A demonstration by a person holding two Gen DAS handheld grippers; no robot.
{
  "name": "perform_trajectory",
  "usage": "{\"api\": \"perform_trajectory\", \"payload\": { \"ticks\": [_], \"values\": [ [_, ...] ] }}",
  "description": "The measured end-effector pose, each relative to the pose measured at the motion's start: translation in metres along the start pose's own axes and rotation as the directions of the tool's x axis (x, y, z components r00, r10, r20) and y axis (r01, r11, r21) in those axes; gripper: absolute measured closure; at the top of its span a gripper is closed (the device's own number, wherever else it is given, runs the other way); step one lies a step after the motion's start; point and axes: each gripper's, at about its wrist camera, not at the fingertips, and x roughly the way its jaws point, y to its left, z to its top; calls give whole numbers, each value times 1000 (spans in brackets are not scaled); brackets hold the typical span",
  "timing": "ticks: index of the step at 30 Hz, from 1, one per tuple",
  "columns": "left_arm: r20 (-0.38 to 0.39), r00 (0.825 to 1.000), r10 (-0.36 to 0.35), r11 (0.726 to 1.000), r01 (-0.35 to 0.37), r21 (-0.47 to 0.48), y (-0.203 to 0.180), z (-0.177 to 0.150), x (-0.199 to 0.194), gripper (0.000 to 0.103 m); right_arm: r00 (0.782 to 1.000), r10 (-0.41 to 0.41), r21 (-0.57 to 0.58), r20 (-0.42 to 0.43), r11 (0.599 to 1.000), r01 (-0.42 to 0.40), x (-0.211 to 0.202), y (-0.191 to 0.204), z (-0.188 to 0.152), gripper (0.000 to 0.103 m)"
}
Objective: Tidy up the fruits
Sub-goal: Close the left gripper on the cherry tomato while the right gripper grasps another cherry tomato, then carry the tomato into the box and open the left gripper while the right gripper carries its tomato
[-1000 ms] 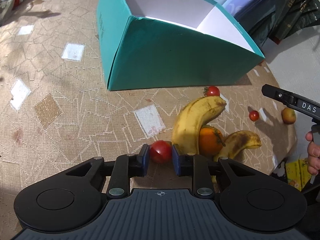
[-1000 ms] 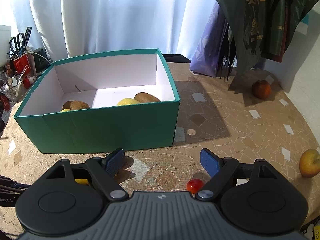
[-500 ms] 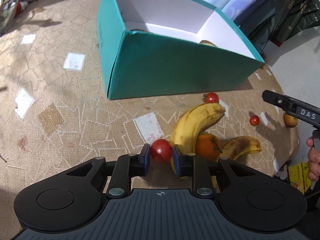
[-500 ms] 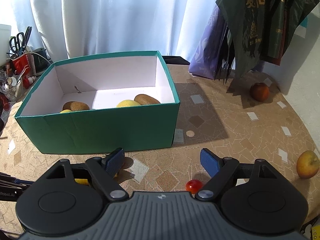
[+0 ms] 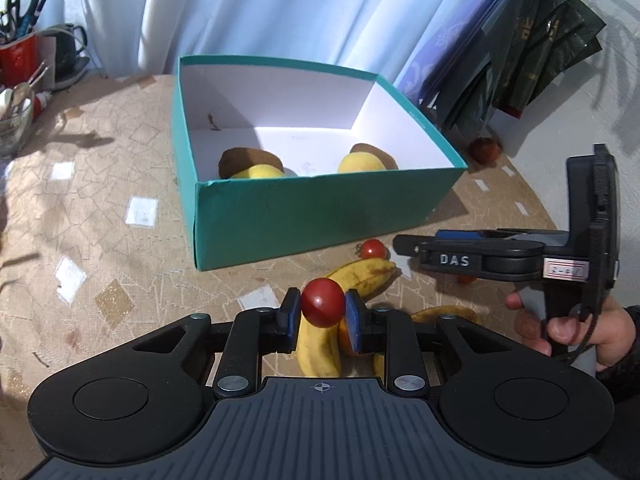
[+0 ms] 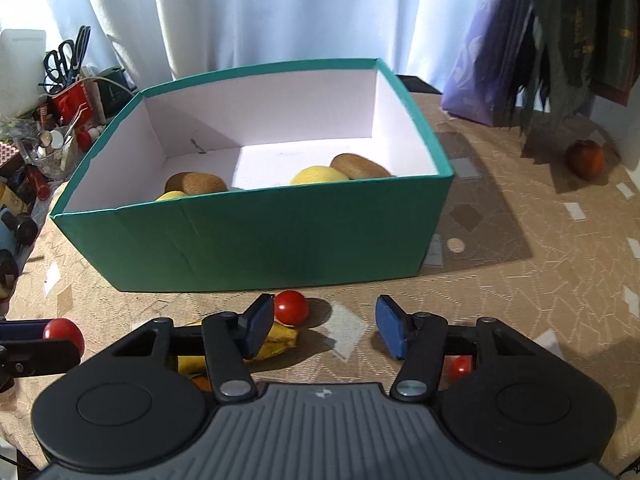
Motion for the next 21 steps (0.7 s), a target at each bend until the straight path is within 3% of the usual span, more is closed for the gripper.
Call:
{"api": "perform_trajectory", "payload": {
  "ticks": [4, 10, 13, 21],
  "values": [
    [20, 1000, 19, 1000, -19, 4, 2, 2, -6, 76, 997, 32, 2, -63, 999, -32, 25, 8, 6, 64],
    [27, 999, 30, 1000, -29, -3, 9, 5, -8, 76, 993, 46, -14, -107, 999, -48, 40, 13, 13, 68],
    [27, 999, 30, 1000, -30, -8, 12, 8, -7, 76, 991, 43, -23, -127, 999, -47, 46, 15, 15, 76],
    [23, 1000, 10, 1000, -10, 8, 12, 14, -3, 76, 988, 36, -32, -151, 999, -41, 51, 16, 19, 76]
  ]
}}
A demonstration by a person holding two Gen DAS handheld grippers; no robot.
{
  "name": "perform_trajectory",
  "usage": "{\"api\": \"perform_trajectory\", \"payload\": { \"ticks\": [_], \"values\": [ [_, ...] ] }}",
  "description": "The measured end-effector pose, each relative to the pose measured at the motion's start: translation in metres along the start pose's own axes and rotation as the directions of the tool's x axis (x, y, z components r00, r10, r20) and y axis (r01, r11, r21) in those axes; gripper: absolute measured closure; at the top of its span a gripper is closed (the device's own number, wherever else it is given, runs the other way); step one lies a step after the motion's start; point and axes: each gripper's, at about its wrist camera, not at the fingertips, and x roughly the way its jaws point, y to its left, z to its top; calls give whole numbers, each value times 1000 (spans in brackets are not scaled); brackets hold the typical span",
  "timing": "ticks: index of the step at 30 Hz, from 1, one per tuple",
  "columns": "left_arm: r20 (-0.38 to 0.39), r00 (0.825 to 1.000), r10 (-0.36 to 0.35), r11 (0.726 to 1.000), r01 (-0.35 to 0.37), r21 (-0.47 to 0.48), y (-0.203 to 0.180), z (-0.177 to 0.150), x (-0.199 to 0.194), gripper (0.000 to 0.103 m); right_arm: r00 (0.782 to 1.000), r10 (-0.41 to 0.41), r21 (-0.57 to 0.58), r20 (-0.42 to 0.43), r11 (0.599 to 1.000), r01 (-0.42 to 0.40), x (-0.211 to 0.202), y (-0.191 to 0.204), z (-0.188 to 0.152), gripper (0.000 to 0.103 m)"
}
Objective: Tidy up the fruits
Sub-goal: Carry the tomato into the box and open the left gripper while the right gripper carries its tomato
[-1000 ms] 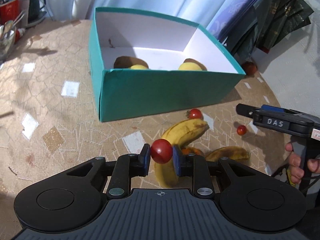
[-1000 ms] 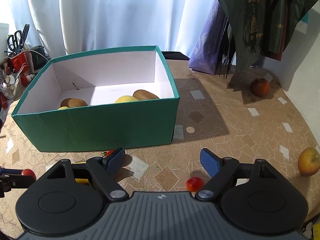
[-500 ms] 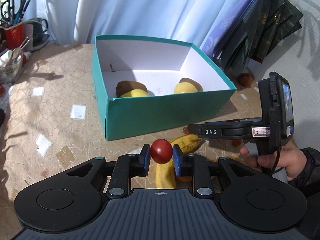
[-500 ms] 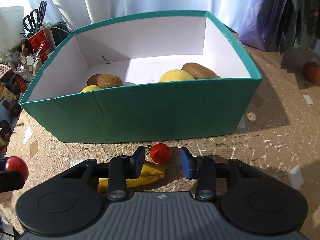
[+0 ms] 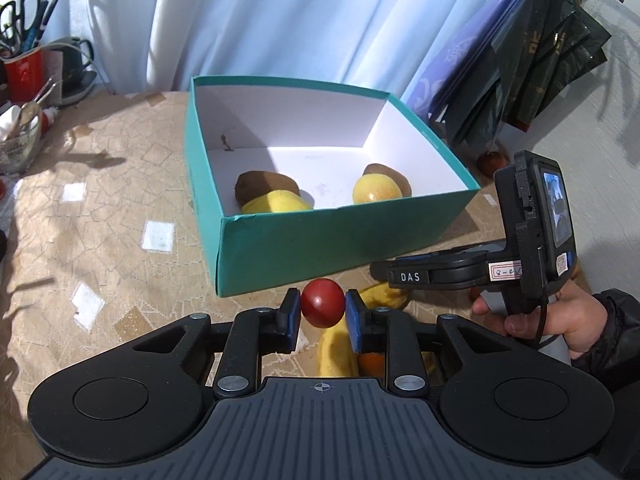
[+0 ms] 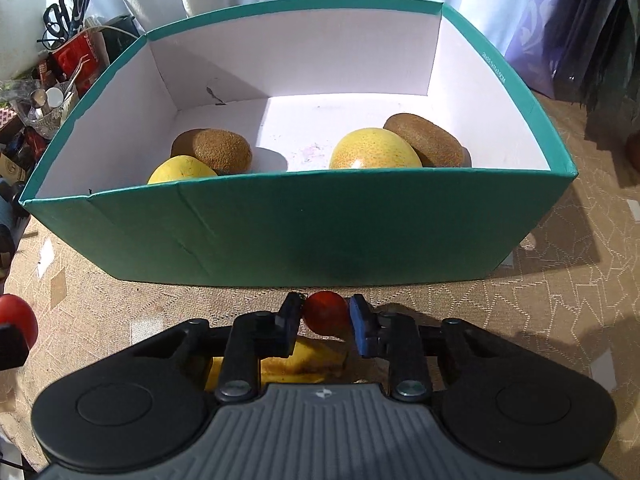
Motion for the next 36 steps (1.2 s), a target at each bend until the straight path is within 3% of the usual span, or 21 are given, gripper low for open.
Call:
{"api": "perform_trajectory", "payload": {
  "ticks": [7, 14, 18, 23, 27, 28, 31, 36],
  "values": [
    [-1, 1000, 6, 1000, -6, 20, -3, 4, 1, 76, 1000, 1, 21, 4, 1000, -1, 1, -1, -1, 76],
    [48, 998, 41, 997, -43, 56, -12, 23, -6, 76, 996, -15, 45, 88, 999, 11, -30, -8, -4, 77],
    [97, 990, 106, 992, -112, 58, -24, 51, -4, 76, 987, -29, 62, 156, 998, 19, -54, -11, -8, 77],
    [162, 958, 238, 969, -245, 27, -39, 88, 16, 75, 973, -39, 80, 228, 997, 21, -79, -16, -15, 77],
    [190, 910, 368, 925, -378, 19, -44, 111, 45, 75, 963, -53, 100, 264, 995, 27, -93, -22, -24, 77],
    [185, 905, 382, 919, -393, 21, -43, 115, 54, 75, 962, -58, 109, 269, 994, 30, -96, -24, -26, 77],
    [115, 930, 350, 937, -350, -17, -31, 124, 77, 77, 957, -81, 137, 279, 990, 44, -102, -32, -34, 77],
    [76, 938, 338, 941, -334, -62, -15, 126, 85, 76, 947, -122, 187, 297, 980, 68, -114, -50, -48, 77]
  ]
}}
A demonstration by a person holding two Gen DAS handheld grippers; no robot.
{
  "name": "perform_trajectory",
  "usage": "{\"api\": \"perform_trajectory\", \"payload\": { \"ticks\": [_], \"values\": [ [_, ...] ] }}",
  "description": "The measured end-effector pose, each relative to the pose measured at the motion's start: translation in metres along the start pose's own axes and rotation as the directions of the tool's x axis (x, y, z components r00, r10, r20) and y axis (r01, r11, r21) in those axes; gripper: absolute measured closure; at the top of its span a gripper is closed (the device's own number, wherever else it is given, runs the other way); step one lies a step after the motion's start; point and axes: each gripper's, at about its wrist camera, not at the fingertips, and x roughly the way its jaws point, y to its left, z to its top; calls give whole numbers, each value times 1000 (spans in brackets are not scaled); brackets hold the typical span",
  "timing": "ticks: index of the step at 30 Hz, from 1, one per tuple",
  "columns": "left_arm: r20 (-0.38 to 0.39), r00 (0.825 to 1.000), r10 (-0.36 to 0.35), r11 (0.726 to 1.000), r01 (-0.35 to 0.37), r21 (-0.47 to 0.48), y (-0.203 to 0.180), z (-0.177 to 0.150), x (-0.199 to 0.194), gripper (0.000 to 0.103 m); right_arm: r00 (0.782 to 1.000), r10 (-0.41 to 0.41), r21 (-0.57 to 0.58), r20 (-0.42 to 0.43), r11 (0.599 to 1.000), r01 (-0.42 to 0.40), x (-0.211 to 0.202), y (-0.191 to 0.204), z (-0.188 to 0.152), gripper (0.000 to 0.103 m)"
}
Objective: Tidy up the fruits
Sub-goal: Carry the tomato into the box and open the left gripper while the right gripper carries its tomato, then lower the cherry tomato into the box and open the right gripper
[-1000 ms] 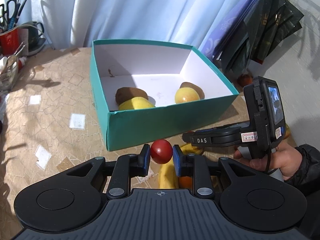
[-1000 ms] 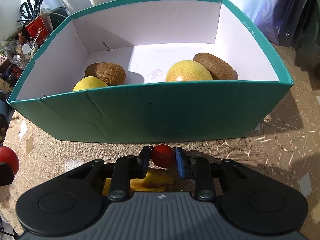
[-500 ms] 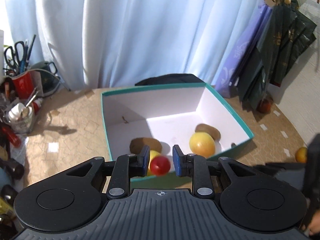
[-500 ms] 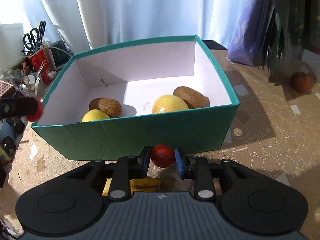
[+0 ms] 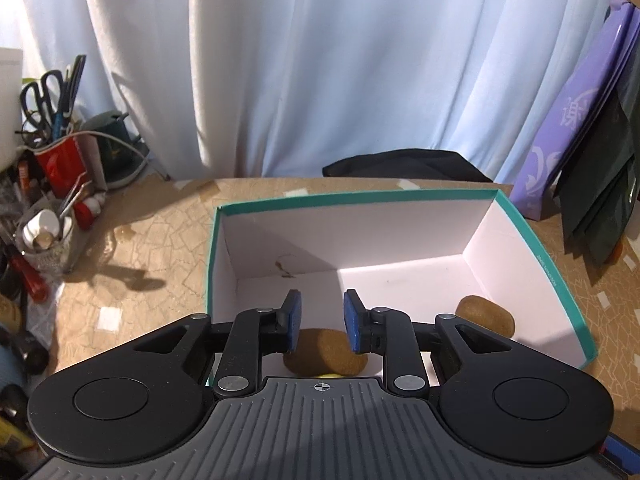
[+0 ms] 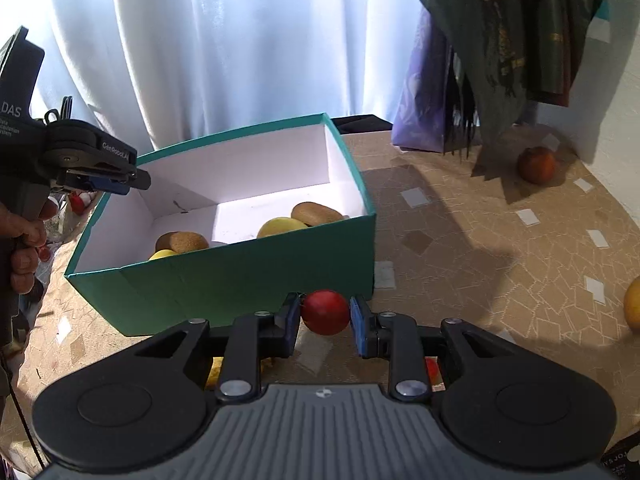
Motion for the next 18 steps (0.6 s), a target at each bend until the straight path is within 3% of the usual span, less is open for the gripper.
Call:
{"api": "perform_trajectory", "payload": {
  "ticks": [6, 12, 15, 18],
  "values": [
    [-5, 999, -52, 998, 52, -47, 9, 0, -10, 66, 1000, -4, 30, 21, 1000, 3, -2, -11, 2, 77],
    [35, 996, -77, 993, 80, -89, 20, -5, -30, 32, 998, 15, 19, 54, 1000, -16, -3, -8, 10, 77],
    [64, 997, -50, 994, 56, -94, 24, -10, -44, 25, 997, 23, 0, 73, 1000, -24, -4, -4, 16, 77],
    [106, 994, 11, 996, -2, -88, 22, -18, -61, 11, 995, 35, -20, 94, 999, -34, -4, 1, 25, 77]
  ]
}}
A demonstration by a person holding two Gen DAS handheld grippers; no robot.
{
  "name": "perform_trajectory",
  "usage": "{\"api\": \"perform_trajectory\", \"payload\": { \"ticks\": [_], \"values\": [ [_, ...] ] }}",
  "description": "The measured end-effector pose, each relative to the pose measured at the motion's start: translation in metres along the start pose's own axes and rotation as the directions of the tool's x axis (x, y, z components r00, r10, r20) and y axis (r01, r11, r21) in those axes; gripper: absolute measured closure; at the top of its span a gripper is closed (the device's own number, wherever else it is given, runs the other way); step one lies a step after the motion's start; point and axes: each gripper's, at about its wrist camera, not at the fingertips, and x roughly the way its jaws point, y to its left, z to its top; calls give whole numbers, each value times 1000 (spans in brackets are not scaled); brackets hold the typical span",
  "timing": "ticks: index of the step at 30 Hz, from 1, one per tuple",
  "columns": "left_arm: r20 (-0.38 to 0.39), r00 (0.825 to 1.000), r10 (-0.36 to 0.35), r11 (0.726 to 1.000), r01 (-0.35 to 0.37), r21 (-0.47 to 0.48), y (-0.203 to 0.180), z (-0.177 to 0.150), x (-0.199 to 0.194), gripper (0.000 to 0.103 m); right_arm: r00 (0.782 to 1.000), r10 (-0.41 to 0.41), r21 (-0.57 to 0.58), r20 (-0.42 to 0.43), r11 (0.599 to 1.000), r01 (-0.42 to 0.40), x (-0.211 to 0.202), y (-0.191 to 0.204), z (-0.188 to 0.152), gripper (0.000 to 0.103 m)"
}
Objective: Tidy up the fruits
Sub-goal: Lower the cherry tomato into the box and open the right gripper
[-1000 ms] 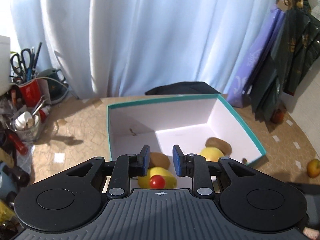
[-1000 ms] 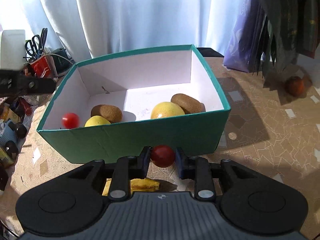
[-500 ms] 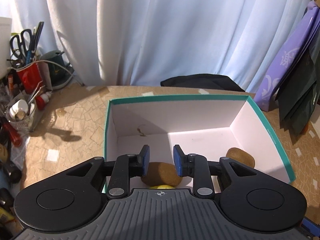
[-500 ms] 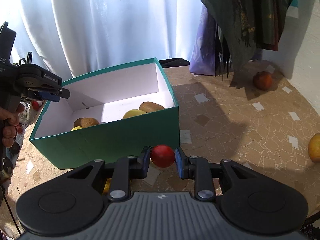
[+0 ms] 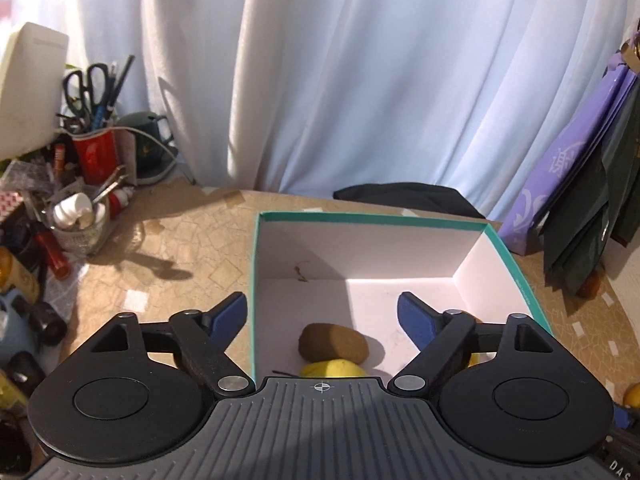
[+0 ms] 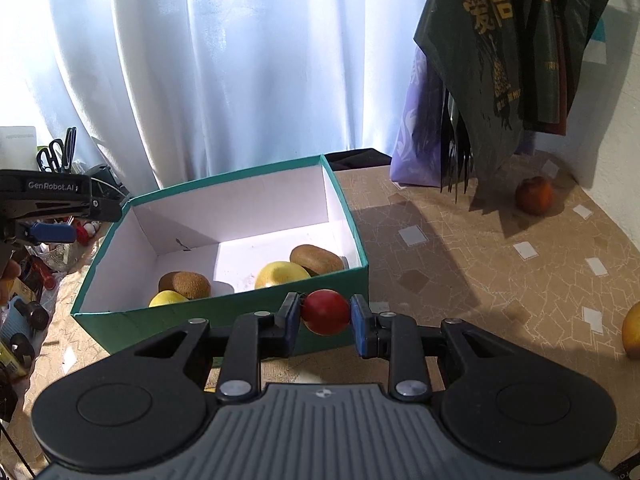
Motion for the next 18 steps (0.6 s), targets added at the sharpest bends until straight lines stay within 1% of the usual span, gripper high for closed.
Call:
{"api": "perform_trajectory", "payload": {
  "ticks": [1, 3, 6, 8, 11, 13, 18],
  "values": [
    [24, 999, 27, 1000, -27, 4, -1, -3, -8, 6, 1000, 3, -7, 9, 1000, -2, 0, 2, 3, 77],
    [55, 996, 69, 998, -69, 2, -1, -9, -20, 5, 1000, 8, -20, 24, 1000, -8, 1, 5, 10, 77],
    [69, 992, 107, 994, -105, -37, 4, -16, -33, 3, 999, 15, -43, 40, 999, -13, 6, 10, 19, 77],
    [63, 990, 126, 990, -122, -67, 9, -19, -37, 2, 999, 19, -54, 47, 998, -16, 10, 13, 25, 77],
    [39, 991, 131, 986, -126, -110, 18, -22, -40, 2, 998, 27, -71, 55, 997, -23, 17, 17, 31, 77],
    [26, 991, 130, 985, -126, -120, 21, -25, -40, 2, 998, 31, -83, 55, 996, -26, 26, 19, 34, 77],
    [-4, 991, 133, 985, -132, -110, 21, -34, -39, 2, 1000, 27, -81, 3, 996, -27, 64, 19, 39, 77]
  ]
}}
